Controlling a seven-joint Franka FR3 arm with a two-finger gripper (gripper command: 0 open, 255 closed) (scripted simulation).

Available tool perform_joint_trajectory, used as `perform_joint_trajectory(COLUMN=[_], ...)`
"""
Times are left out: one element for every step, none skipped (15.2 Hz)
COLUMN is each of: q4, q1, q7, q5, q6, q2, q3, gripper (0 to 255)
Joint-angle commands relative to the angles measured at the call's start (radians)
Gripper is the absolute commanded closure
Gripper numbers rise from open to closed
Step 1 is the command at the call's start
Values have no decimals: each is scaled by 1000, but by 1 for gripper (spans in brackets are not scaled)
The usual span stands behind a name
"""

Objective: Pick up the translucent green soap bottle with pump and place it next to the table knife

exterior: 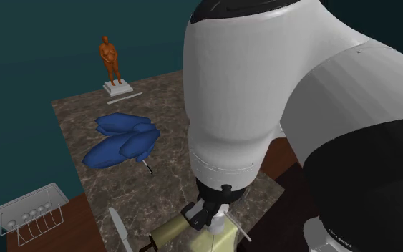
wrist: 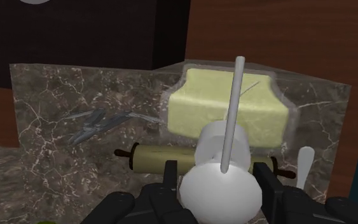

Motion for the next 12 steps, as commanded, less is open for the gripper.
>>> perform_joint_trajectory(q4=[-22,-33,-44,-54,-64,-74,-84,-93,-103,-114,-114,-114], q1=[0,0,0,0,0,-1,-1,-1,-2,-2,-2,-2], q7=[3,4,6,8,10,13,15,17,20,23,23,23], q5=[-1,-1,-1,-2,-2,-3,-4,-5,-6,-8,-8,-8], q6=[29,43,57,71,85,99,113,128,142,160,160,160], q2=[6,10,14,18,22,26,31,36,42,49,49,49], q3=[5,7,10,12,15,18,21,24,26,30,30,30], gripper=[255,255,255,255,255,255,255,255,255,255,255,255])
